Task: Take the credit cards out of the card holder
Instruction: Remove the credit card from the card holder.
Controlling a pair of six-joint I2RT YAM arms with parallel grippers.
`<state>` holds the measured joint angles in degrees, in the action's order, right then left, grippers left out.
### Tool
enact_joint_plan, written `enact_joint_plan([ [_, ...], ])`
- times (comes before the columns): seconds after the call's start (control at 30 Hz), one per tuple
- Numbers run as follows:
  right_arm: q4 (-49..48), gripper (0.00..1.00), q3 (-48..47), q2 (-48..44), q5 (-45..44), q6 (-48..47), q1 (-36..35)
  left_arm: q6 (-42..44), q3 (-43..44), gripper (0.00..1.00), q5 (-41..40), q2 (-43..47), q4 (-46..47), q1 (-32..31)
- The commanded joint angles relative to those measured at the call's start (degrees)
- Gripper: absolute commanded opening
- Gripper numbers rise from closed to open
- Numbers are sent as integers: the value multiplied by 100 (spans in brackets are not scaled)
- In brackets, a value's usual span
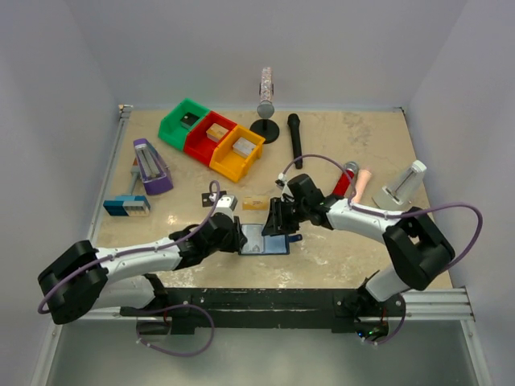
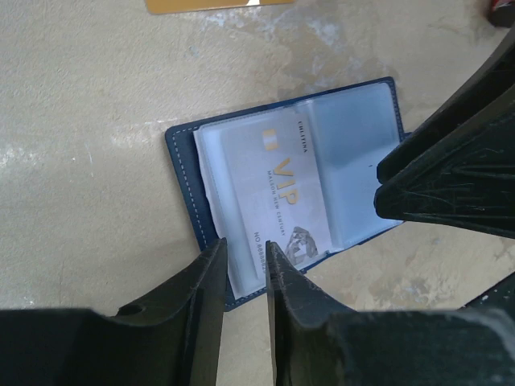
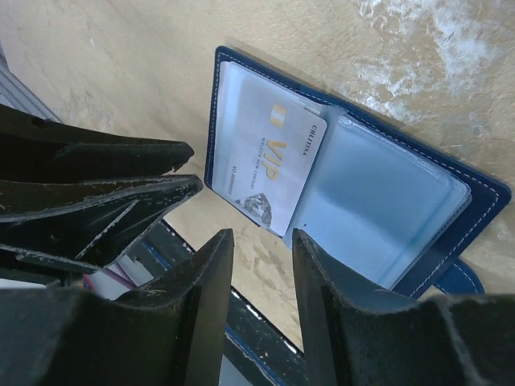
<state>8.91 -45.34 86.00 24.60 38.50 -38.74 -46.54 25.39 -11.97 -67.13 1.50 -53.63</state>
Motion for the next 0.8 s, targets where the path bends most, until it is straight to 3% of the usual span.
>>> enact_joint_plan([
  [0.0,-513,39,-291,198,273,202,-54,5,89,27,-236,-291,228,36],
  [0.77,-469,36,-379,1007,274,123,-160,-83,-51,12,-438,-625,237,36],
])
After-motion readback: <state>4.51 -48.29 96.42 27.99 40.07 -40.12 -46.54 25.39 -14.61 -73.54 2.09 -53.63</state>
